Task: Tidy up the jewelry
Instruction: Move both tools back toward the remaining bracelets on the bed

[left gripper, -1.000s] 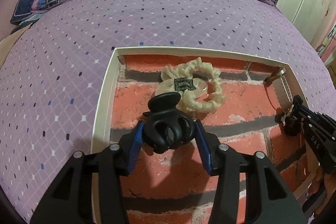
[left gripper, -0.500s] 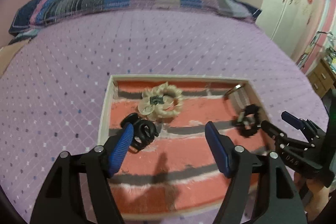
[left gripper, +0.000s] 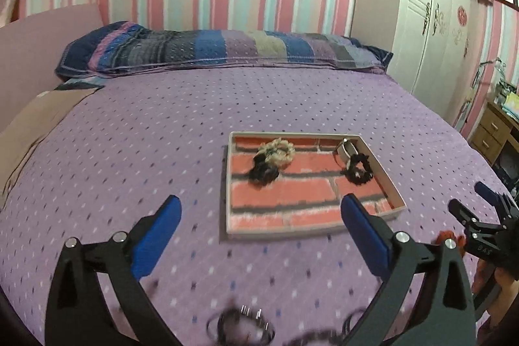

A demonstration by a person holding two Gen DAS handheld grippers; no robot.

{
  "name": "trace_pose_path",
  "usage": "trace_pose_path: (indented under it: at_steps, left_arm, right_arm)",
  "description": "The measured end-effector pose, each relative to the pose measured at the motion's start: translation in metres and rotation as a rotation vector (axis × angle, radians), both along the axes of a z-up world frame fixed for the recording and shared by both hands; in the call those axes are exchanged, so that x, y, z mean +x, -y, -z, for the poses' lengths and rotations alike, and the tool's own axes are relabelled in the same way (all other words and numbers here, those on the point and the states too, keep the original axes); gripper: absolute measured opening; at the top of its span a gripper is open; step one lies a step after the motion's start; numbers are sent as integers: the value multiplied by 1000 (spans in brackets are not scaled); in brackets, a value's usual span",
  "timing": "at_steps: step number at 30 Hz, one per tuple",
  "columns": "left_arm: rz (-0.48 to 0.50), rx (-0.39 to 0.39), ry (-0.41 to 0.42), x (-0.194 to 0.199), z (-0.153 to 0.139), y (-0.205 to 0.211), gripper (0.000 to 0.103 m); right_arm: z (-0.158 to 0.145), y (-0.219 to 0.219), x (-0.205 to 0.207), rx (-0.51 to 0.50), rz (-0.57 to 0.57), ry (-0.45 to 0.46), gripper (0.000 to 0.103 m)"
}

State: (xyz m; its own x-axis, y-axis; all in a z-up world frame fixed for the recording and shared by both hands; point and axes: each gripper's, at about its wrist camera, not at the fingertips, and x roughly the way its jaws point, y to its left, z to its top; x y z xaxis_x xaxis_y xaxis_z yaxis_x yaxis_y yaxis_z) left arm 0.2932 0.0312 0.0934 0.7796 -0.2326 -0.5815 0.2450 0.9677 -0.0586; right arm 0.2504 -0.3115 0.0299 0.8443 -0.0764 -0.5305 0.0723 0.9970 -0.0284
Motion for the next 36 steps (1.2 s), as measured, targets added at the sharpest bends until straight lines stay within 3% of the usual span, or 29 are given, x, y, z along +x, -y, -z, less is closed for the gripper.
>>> trace_pose_path:
  at_steps: [4, 9, 14, 22, 28, 33, 36]
  left_arm:
    - [-46, 49, 45, -45, 6, -14, 97]
    - [-102, 21, 24, -79, 26, -34, 97]
    - [-176, -16, -27, -94, 52, -61, 97]
    - [-173, -33, -106, -84, 96, -71, 97]
    - [-167, 26, -135, -70, 113, -62, 97]
    - [-164, 27, -177, -57, 125, -62, 97]
    - [-159, 30, -196, -52, 129, -64, 97]
  right_arm:
    - [7, -7, -40, -15, 31, 9, 99]
    - [29, -18, -69, -11, 44, 10, 99]
    - [44, -27, -70, -16, 31, -7, 99]
    - [62, -37, -62, -6, 15, -50, 99]
    - [74, -50, -53, -52, -6, -80, 99]
    - [84, -55, -48, -5, -24, -122, 98]
    - [90, -62, -49, -39, -42, -139, 98]
